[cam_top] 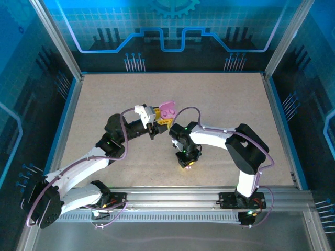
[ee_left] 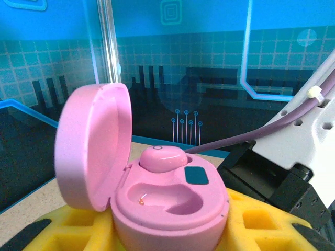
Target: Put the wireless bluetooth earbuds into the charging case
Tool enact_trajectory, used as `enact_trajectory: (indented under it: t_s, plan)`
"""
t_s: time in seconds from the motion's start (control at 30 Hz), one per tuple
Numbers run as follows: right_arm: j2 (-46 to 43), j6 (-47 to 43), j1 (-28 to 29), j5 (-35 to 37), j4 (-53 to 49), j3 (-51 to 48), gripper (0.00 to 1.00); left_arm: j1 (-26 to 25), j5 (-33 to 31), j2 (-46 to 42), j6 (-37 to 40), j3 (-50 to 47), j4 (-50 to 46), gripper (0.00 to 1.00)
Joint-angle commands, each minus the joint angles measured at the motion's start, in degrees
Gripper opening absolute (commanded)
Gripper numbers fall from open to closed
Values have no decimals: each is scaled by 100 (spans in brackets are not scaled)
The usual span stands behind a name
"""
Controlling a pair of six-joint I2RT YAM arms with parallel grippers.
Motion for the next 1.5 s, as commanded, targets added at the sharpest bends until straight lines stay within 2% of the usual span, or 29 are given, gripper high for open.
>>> enact_trajectory:
  t_s: [0.0, 0.5, 0.87, 1.07, 1.23, 1.47]
  plan:
    - [106, 8, 106, 108, -228, 95, 31, -38, -39, 20, 36, 20, 73, 32]
    - [173, 132, 130, 165, -259, 112, 23, -32, -63, 19, 41, -13, 77, 32]
    - [-1161, 457, -431, -122, 134, -79, 21, -37, -107, 73, 54, -6, 73, 32]
    - [-2086, 641, -1076, -744, 438, -194, 20, -38, -131, 110, 63, -23, 92, 31]
    - [-2829, 894, -1640, -1670, 796, -150, 20, -32, -147, 213, 96, -65, 143, 32]
    - [-3365, 1117, -1975, -2901, 1101, 215, 21, -36, -127, 402, 89, -110, 284, 32]
